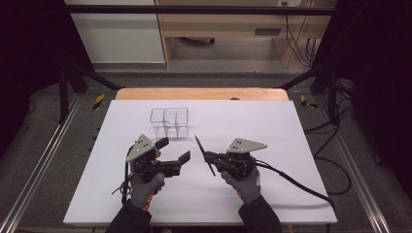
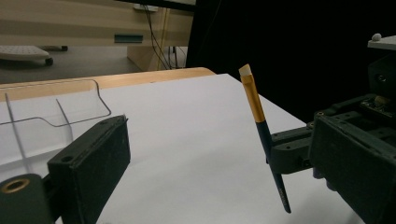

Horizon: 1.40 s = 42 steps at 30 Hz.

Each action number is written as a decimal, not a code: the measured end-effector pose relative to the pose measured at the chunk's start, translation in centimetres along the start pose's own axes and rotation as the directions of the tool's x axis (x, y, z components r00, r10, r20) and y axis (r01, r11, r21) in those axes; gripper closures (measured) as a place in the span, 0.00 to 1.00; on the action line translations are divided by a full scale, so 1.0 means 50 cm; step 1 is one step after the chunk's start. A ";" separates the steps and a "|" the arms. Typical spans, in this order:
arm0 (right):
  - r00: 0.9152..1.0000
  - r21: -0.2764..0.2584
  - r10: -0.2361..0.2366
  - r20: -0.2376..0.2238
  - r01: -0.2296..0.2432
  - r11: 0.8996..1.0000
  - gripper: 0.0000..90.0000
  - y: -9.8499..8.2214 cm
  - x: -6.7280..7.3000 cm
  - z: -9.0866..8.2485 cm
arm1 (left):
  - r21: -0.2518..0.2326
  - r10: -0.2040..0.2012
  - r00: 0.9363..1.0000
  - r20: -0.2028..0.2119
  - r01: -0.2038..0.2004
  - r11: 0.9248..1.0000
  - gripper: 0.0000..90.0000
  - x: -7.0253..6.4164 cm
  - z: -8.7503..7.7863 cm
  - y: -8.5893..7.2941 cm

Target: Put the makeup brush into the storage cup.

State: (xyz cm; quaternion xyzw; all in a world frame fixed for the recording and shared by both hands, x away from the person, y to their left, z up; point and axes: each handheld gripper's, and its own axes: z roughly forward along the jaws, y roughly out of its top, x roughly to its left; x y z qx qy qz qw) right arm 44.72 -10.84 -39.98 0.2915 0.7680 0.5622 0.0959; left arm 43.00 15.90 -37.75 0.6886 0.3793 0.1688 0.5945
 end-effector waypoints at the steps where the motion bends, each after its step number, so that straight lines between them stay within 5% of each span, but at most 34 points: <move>1: 1.000 -0.002 -0.001 0.000 0.001 1.000 0.93 0.000 0.000 0.000 | 0.000 -0.001 1.000 0.001 0.001 1.000 0.06 -0.001 0.002 0.000; 16: 1.000 -0.007 0.006 -0.006 -0.006 1.000 0.93 -0.005 0.003 0.007 | -0.015 -0.062 0.997 0.044 0.062 0.998 0.11 -0.019 0.036 -0.004; 27: 1.000 -0.009 0.011 -0.012 -0.011 1.000 0.93 -0.009 0.006 0.011 | -0.015 -0.090 0.995 0.037 0.091 0.996 0.18 -0.027 0.048 -0.006; 42: 1.000 -0.016 0.019 -0.011 -0.019 1.000 0.93 -0.008 0.005 0.013 | -0.023 -0.128 0.991 0.033 0.129 0.991 0.39 -0.038 0.059 -0.010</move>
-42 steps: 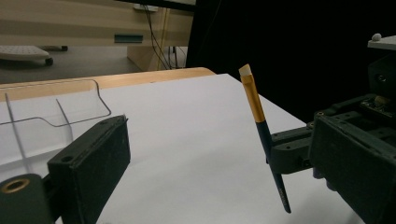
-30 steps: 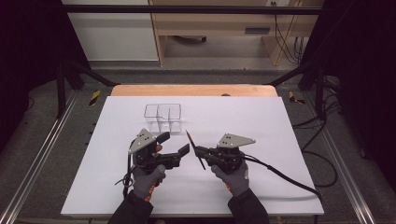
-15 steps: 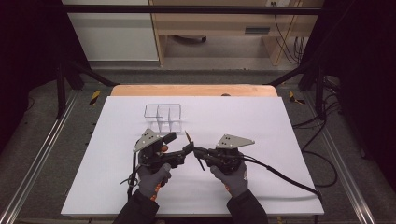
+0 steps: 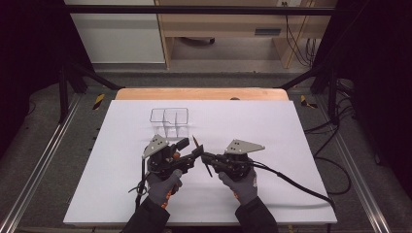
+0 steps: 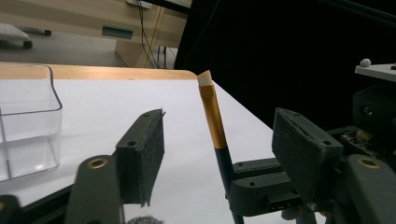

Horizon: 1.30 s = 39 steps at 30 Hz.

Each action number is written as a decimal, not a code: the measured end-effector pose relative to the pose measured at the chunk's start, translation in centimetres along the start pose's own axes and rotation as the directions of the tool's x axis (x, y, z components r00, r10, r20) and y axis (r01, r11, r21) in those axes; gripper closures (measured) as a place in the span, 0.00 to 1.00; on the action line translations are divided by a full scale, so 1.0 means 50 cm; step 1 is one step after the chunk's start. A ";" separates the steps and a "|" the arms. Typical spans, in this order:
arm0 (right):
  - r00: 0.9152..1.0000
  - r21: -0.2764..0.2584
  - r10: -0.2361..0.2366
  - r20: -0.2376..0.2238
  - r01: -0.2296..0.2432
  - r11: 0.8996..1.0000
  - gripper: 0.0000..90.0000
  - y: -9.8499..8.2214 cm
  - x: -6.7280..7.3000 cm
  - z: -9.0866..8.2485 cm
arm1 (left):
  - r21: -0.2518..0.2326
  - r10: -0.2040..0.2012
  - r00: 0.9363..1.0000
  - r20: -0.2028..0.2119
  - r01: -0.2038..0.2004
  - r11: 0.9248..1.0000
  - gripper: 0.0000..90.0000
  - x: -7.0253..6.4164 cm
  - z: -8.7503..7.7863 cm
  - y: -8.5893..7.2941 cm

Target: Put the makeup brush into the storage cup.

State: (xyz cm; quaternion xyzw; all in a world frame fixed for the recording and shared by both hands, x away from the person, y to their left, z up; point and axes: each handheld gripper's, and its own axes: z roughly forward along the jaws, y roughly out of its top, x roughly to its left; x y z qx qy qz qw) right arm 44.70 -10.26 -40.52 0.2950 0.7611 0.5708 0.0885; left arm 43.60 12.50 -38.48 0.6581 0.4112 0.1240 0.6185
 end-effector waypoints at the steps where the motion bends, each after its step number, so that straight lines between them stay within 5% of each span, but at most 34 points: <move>1: 1.000 0.000 0.000 0.000 0.000 1.000 0.93 0.000 0.000 0.000 | 0.000 0.000 1.000 0.000 0.000 1.000 0.41 0.000 0.000 0.000; 25: 1.000 -0.018 0.010 0.002 -0.010 1.000 0.93 -0.002 0.002 0.002 | 0.003 -0.087 0.996 -0.013 0.087 0.996 0.70 -0.002 0.012 -0.012; 39: 1.000 -0.014 0.016 -0.001 -0.016 1.000 0.93 -0.004 0.002 0.005 | 0.005 -0.100 0.995 -0.016 0.100 0.995 0.83 -0.002 0.014 -0.014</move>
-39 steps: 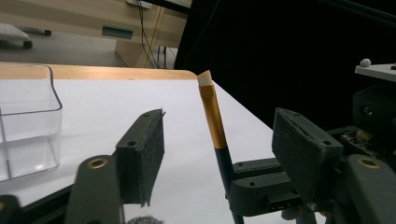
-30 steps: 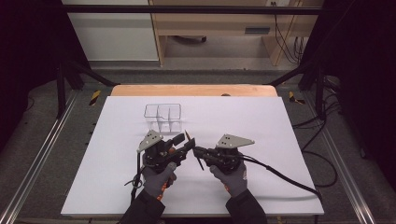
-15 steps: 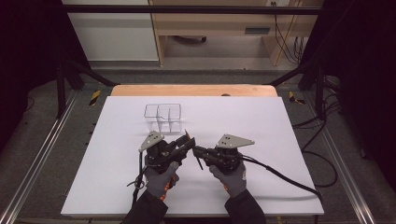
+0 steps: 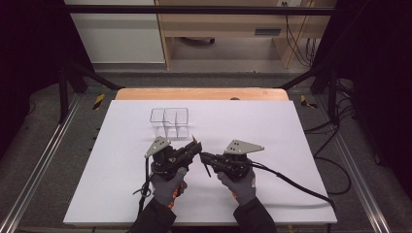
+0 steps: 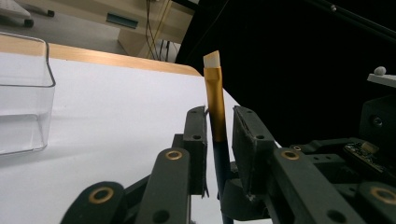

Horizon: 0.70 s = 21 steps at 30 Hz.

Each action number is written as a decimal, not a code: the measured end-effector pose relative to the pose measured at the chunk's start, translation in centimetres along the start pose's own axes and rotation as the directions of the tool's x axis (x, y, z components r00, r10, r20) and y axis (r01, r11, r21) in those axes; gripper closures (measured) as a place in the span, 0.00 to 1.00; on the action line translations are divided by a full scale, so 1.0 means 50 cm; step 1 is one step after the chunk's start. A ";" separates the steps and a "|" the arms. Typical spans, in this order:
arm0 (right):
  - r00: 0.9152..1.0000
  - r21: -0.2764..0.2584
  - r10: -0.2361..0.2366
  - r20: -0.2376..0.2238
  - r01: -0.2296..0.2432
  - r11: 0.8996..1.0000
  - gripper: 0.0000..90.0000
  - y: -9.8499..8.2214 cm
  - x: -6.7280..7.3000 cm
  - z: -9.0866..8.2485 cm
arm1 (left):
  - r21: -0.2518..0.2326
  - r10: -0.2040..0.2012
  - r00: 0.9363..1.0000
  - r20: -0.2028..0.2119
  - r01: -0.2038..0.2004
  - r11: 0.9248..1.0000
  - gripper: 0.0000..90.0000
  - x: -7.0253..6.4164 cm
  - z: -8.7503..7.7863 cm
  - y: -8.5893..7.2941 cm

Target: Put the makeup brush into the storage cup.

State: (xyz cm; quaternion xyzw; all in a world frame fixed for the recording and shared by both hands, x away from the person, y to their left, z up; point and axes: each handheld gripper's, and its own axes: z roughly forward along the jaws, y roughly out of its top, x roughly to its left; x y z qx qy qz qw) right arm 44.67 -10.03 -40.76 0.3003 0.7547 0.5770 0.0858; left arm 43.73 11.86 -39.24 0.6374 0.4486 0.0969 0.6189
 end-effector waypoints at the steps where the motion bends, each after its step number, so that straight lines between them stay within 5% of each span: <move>1: 1.000 0.001 0.001 -0.001 -0.001 1.000 0.93 0.000 0.000 0.000 | -0.002 0.000 1.000 -0.002 0.000 1.000 0.84 -0.001 0.000 0.000; 21: 1.000 0.003 0.005 0.003 -0.005 1.000 0.93 -0.003 0.002 0.003 | 0.000 0.022 1.000 0.000 -0.022 1.000 0.91 -0.005 0.001 -0.003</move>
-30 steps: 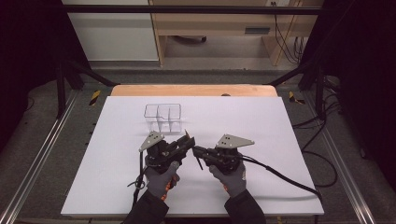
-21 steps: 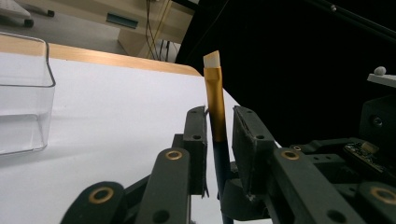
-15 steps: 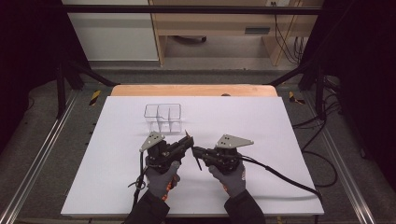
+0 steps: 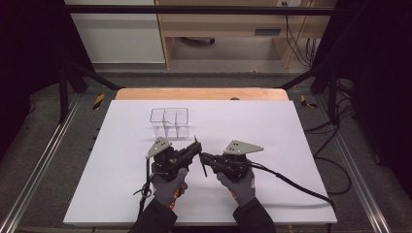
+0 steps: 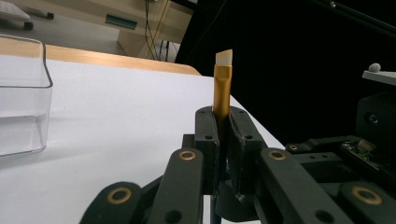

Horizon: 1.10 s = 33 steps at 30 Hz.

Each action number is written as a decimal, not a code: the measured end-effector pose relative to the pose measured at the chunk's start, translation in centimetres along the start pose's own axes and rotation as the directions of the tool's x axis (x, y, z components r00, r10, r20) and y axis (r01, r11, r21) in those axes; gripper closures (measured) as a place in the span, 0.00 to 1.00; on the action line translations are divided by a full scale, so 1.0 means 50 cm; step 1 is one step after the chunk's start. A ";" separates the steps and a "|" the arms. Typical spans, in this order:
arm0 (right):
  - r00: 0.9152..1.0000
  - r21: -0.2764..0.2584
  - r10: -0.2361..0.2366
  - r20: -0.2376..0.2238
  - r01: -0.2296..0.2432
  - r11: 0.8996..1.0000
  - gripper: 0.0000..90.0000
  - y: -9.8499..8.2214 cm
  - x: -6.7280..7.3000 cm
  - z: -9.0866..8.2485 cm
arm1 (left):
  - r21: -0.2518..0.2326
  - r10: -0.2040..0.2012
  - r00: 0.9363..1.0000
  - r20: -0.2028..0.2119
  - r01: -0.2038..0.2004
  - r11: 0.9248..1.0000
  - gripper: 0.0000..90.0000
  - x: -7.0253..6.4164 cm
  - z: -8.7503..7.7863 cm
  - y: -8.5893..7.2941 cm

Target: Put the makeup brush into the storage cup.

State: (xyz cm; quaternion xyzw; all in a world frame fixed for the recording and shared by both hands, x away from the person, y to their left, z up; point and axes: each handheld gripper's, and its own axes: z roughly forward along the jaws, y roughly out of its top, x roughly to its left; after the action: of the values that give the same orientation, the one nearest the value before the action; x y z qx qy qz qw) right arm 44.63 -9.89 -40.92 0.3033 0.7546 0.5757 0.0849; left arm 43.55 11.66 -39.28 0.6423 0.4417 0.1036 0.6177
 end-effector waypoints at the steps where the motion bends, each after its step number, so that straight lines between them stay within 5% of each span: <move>1: 1.000 -0.001 -0.002 0.002 0.002 1.000 0.93 0.000 0.000 0.000 | 0.001 0.005 1.000 -0.001 -0.005 1.000 0.91 0.000 0.000 0.000; 14: 0.999 -0.012 -0.009 0.041 0.010 1.000 0.75 0.006 -0.003 -0.007 | -0.019 0.038 0.999 -0.025 -0.039 0.999 0.91 0.011 -0.018 0.011; 21: 0.994 -0.021 -0.015 0.105 0.018 1.000 0.55 0.014 -0.013 -0.010 | -0.029 0.054 0.998 -0.034 -0.055 0.998 0.91 0.021 -0.032 0.018; 33: 0.984 -0.012 -0.027 0.176 0.030 0.999 0.39 0.022 -0.025 -0.030 | -0.037 0.082 0.995 -0.056 -0.084 0.996 0.91 0.035 -0.056 0.031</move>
State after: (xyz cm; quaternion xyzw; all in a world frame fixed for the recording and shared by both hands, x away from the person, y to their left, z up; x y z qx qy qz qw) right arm 45.31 -11.65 -39.69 0.3415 0.7441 0.5509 0.1616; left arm 43.34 15.08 -38.01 0.6448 0.4289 0.1553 0.6133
